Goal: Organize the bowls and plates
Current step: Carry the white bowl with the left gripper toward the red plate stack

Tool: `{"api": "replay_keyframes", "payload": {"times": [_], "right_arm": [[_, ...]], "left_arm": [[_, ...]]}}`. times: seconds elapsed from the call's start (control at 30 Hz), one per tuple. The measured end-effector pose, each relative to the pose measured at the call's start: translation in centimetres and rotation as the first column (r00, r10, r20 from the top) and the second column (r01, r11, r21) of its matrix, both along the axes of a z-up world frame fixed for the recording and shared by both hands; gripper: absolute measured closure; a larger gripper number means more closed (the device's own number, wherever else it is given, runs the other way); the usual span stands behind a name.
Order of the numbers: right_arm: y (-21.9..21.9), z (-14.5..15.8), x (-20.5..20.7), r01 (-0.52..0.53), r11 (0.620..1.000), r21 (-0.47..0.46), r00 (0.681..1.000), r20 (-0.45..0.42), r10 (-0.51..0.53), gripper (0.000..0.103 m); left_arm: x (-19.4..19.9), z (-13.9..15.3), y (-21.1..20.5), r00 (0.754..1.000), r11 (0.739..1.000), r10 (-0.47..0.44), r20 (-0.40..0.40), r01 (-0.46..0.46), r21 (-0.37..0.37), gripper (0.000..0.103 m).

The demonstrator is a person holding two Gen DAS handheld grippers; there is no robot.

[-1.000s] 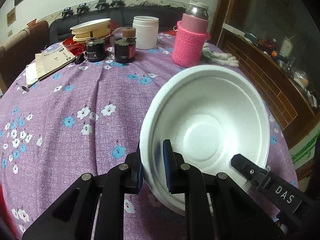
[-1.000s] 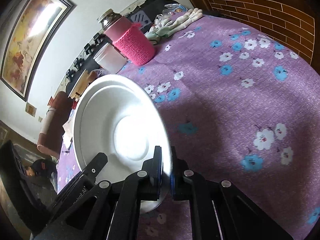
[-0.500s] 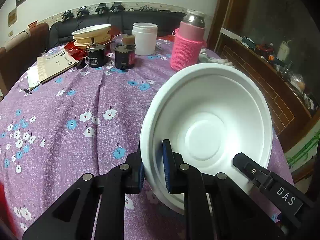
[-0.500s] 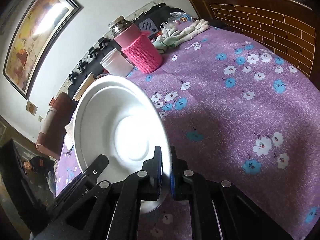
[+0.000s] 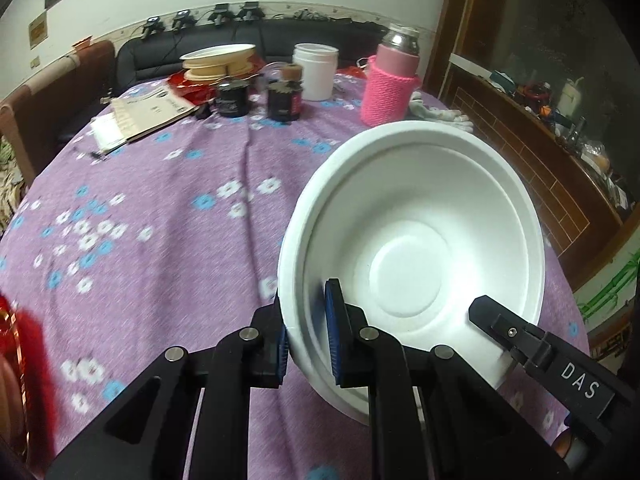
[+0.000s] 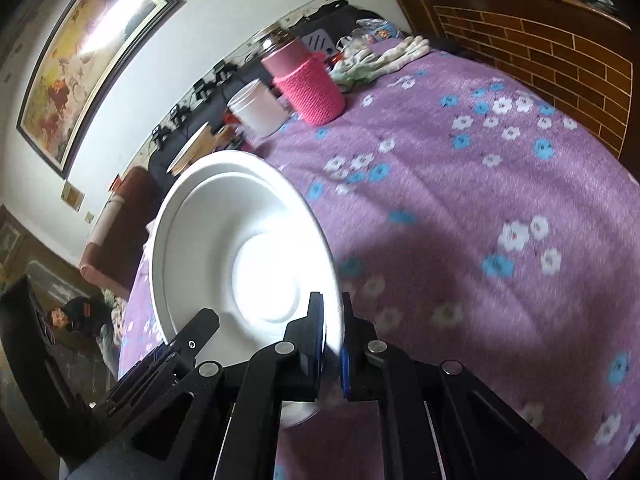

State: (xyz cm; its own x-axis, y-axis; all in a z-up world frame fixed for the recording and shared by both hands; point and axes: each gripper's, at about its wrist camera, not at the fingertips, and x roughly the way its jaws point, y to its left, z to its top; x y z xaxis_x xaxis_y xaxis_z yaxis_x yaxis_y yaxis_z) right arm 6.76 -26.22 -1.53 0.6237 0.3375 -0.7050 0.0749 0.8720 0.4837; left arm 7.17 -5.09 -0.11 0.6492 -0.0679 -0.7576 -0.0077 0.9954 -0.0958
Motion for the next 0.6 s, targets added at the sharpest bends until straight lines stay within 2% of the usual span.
{"api": "replay_keyframes", "payload": {"times": [0.33,0.6], "right_arm": [[4.4,-0.2,-2.4,-0.102,0.995,-0.003,0.995,-0.008,0.102,0.096],[6.2,0.0,-3.3,-0.136,0.991,-0.021,0.991,-0.013,0.135,0.096]], "left_arm": [[-3.0,0.0,3.9,0.997,0.997,0.075,-0.009,-0.075,0.007,0.09],[-4.3,-0.2,5.4,0.995,0.995,0.1,-0.012,-0.1,-0.005,0.09]]}}
